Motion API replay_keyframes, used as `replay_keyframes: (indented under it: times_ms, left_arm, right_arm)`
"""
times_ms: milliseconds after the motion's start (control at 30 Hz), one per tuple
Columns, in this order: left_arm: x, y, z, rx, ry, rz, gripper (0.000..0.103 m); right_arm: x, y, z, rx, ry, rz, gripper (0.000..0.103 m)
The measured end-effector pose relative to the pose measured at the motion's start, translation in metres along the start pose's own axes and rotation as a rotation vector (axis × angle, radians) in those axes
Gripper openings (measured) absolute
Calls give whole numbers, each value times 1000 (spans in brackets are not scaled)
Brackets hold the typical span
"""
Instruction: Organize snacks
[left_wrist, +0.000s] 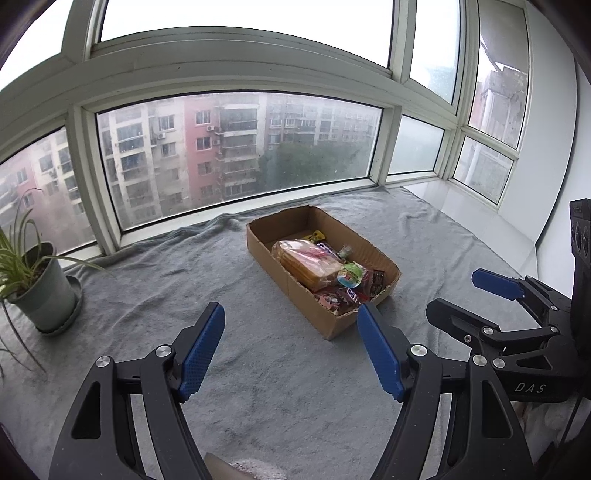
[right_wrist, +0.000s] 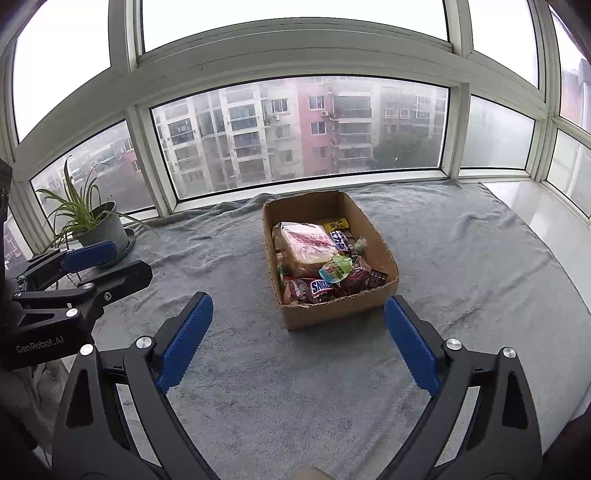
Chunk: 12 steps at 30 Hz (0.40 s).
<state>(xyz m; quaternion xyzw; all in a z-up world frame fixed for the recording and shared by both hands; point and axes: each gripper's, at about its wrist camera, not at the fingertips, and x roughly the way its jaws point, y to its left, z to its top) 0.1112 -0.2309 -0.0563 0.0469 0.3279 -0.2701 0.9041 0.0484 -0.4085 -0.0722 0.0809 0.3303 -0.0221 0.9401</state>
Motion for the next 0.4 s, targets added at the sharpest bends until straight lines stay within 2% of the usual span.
replay_keyframes:
  times_ms: [400]
  left_arm:
    - [-3,-2,-2,9,-4,-3,75]
  right_arm:
    - [7,-3,-2,-3,17,-6,96]
